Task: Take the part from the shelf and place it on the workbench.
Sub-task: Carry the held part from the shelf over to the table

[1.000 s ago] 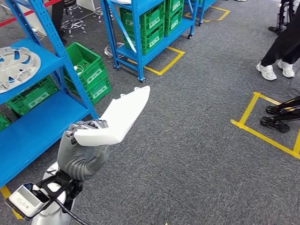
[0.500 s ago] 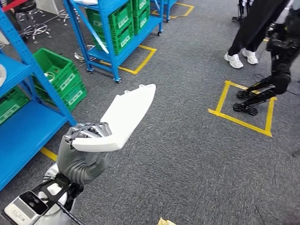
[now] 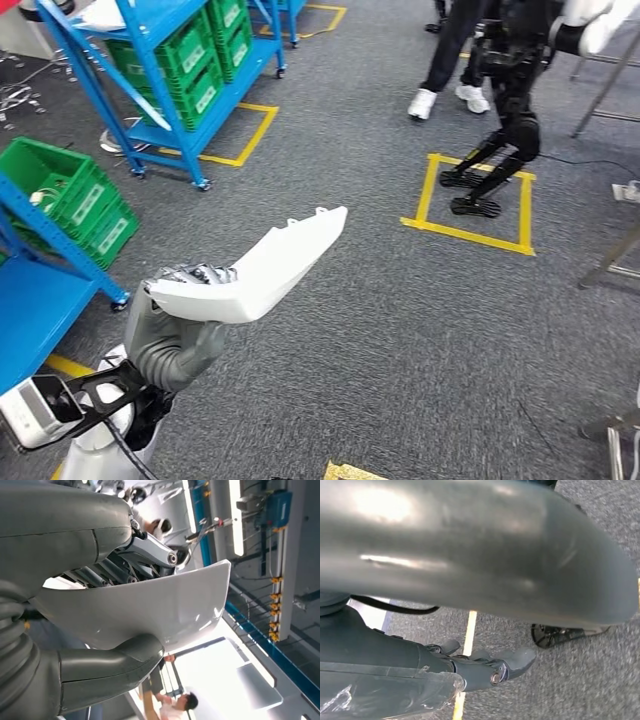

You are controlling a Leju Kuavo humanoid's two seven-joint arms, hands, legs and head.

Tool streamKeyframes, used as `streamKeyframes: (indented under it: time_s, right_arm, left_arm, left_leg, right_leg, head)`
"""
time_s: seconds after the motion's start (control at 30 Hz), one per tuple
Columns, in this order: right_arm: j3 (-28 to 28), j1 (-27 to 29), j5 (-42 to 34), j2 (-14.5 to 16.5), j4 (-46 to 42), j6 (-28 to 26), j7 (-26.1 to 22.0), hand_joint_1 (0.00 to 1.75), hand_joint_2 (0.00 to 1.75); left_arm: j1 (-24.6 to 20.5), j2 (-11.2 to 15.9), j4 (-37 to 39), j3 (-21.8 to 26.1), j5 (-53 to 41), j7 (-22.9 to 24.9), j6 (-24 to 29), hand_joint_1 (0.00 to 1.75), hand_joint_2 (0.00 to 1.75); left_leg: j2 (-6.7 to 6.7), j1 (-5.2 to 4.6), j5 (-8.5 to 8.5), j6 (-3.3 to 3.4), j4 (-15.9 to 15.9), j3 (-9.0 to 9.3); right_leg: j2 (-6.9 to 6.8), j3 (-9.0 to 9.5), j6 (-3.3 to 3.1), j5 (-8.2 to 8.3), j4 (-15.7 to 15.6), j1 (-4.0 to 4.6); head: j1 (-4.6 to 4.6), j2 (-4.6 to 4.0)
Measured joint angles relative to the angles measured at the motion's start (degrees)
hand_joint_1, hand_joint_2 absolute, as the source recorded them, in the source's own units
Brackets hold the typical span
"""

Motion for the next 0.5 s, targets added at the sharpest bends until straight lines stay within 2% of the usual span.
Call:
streamKeyframes:
  time_s: [0.03, 0.07, 0.13, 0.17, 0.2, 0.23, 0.27, 0.3, 0.33, 0.37, 0.4, 0.43, 0.47, 0.5]
  right_arm:
    - [-0.09, 0.0, 0.14, 0.01, 0.07, -0.11, -0.02, 0.0, 0.0]
    - [-0.15, -0.03, 0.22, 0.02, 0.14, -0.22, -0.07, 0.0, 0.0]
    - [-0.24, -0.12, 0.34, 0.03, 0.27, -0.45, -0.24, 0.0, 0.0]
    - [-0.31, -0.16, 0.38, 0.03, 0.38, -0.55, -0.33, 0.0, 0.0]
    - [-0.4, -0.16, 0.41, 0.02, 0.53, -0.66, -0.39, 0.0, 0.0]
    - [-0.52, -0.16, 0.43, 0.0, 0.69, -0.75, -0.44, 0.0, 0.0]
    - [-0.63, -0.19, 0.44, -0.01, 0.85, -0.83, -0.47, 0.0, 0.0]
    - [-0.72, -0.24, 0.45, -0.02, 0.98, -0.87, -0.5, 0.0, 0.0]
    - [-0.77, -0.3, 0.46, -0.03, 1.08, -0.89, -0.52, 0.0, 0.0]
    - [-0.8, -0.34, 0.46, -0.03, 1.16, -0.91, -0.54, 0.0, 0.0]
    - [-0.84, -0.35, 0.5, -0.03, 1.25, -0.93, -0.55, 0.0, 0.0]
    - [-0.89, -0.35, 0.63, -0.04, 1.31, -0.94, -0.55, 0.0, 0.0]
    - [-0.96, -0.35, 0.85, -0.06, 1.36, -0.91, -0.54, 0.0, 0.0]
    - [-1.03, -0.34, 1.1, -0.08, 1.38, -0.87, -0.54, 0.0, 0.0]
  left_arm:
    - [0.02, -0.02, 0.16, 0.08, 0.09, 0.24, -0.07, 1.75, 1.75]
    - [0.03, -0.05, 0.29, 0.14, -0.02, 0.21, -0.01, 1.75, 1.75]
    - [0.12, -0.09, 0.5, 0.24, -0.64, -0.25, 0.42, 1.75, 1.75]
    - [0.16, -0.11, 0.59, 0.31, -1.08, -0.52, 0.67, 1.75, 1.75]
    - [0.18, -0.14, 0.68, 0.39, -1.48, -0.74, 0.86, 1.75, 1.75]
    - [0.17, -0.18, 0.77, 0.49, -1.81, -0.9, 1.03, 1.75, 1.75]
    - [0.17, -0.23, 0.82, 0.61, -1.98, -1.02, 1.09, 1.75, 1.75]
    - [0.19, -0.29, 0.85, 0.72, -2.09, -1.1, 1.11, 1.75, 1.75]
    - [0.25, -0.33, 0.89, 0.83, -2.15, -1.13, 1.13, 1.75, 1.75]
    - [0.33, -0.34, 0.93, 0.92, -2.23, -1.15, 1.14, 1.75, 1.75]
    - [0.39, -0.34, 1.0, 1.02, -2.28, -1.14, 1.1, 1.75, 1.75]
    - [0.43, -0.33, 1.11, 1.1, -2.2, -1.06, 0.94, 1.75, 1.75]
    - [0.44, -0.33, 1.26, 1.16, -1.99, -0.94, 0.7, 1.75, 1.75]
    - [0.43, -0.32, 1.43, 1.22, -1.72, -0.81, 0.41, 1.75, 1.75]
  left_leg:
    - [-0.77, 0.07, 2.25, 0.1, -3.64, 1.64]
    - [-2.13, 0.2, 4.03, 0.21, -7.63, 3.45]
    - [-4.22, 0.39, 5.57, 0.44, -12.72, 5.73]
    - [-4.44, 0.35, 5.53, 0.68, -13.44, 5.97]
    - [-3.85, 0.33, 5.58, 1.02, -13.53, 5.96]
    - [-3.23, 0.3, 5.74, 1.42, -13.69, 6.0]
    - [-2.55, 0.31, 5.88, 1.85, -13.82, 6.08]
    - [-1.81, 0.33, 5.96, 2.2, -13.94, 6.16]
    - [-1.07, 0.25, 5.94, 2.44, -13.98, 6.22]
    - [-0.32, 0.16, 5.88, 2.61, -13.97, 6.25]
    - [0.5, 0.08, 5.83, 2.67, -13.96, 6.27]
    - [1.31, 0.05, 5.78, 2.68, -13.95, 6.3]
    - [2.11, 0.04, 5.7, 2.64, -13.95, 6.35]
    - [2.86, 0.05, 5.59, 2.54, -13.94, 6.48]
  right_leg:
    - [0.82, 0.0, 0.15, 0.1, 0.01, -0.06]
    - [1.59, -0.11, 0.39, 0.17, 0.16, 0.01]
    - [2.88, -0.51, 0.97, 0.37, 0.3, 0.03]
    - [3.43, -0.74, 1.35, 0.52, 0.25, 0.01]
    - [3.94, -0.99, 1.7, 0.71, 0.04, -0.15]
    - [3.67, -1.2, 1.99, 0.74, 0.08, -0.21]
    - [2.54, -1.65, 2.22, 0.3, 0.73, -0.18]
    - [0.83, -2.59, 2.41, -0.86, 2.58, -0.1]
    - [-1.19, -3.94, 2.57, -2.57, 5.61, -0.05]
    - [-2.61, -5.74, 2.79, -4.54, 9.46, -0.04]
    - [-3.33, -7.46, 2.99, -6.16, 13.22, -0.11]
    - [-3.63, -8.5, 3.12, -6.85, 15.57, -0.18]
    - [-3.82, -8.49, 3.22, -6.49, 15.85, -0.25]
    - [-4.11, -7.26, 3.28, -5.19, 13.82, -0.32]
  head:
    - [-0.04, 0.0]
    - [-0.09, 0.0]
    - [-0.16, 0.0]
    - [-0.21, 0.0]
    - [-0.22, 0.0]
    - [-0.22, 0.0]
    - [-0.08, 0.0]
    - [0.07, 0.0]
    - [0.21, 0.0]
    - [0.32, 0.0]
    - [0.31, 0.0]
    - [0.31, 0.0]
    - [0.31, 0.0]
    - [0.31, 0.0]
